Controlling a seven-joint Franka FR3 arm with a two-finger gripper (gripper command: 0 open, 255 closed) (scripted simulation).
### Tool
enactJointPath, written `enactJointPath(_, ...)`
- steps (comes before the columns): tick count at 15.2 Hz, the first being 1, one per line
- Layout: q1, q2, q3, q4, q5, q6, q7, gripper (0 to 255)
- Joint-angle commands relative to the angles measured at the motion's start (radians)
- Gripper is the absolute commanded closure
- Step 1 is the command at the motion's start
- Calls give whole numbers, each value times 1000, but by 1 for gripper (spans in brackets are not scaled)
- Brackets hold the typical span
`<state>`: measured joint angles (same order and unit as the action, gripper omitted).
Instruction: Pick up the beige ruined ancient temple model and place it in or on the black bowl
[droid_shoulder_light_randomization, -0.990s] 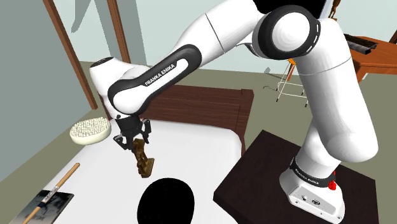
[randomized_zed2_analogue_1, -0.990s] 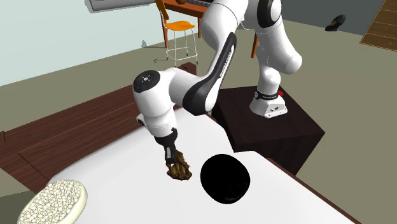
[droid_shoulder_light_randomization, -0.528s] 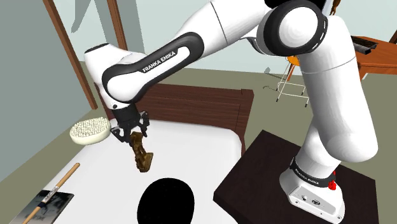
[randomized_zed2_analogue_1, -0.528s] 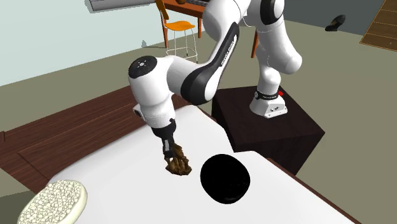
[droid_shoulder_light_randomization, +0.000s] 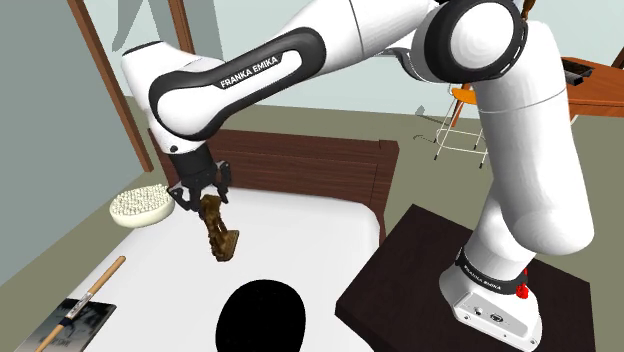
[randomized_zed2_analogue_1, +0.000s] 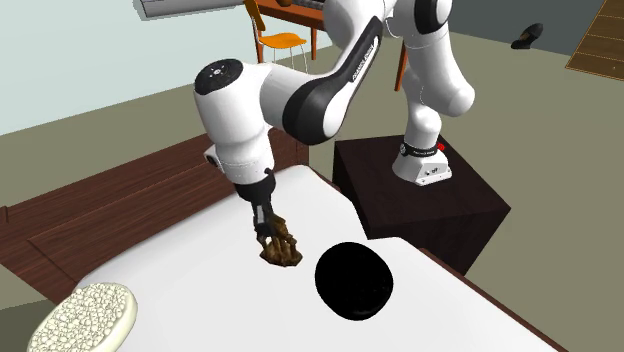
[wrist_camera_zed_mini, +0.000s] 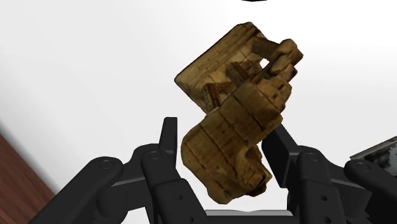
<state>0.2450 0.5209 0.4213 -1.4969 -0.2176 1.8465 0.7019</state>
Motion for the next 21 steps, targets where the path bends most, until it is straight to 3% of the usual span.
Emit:
enactJointPath(1,-1,-6,1,13,3,-18,-3,255)
enactJointPath(8,-9,-240,62,-277,88,50,58,255)
enactJointPath(16,20,-493,132,-516,222,68,115,255)
enactJointPath(21,24,-466,131,-558,208,132,125,255)
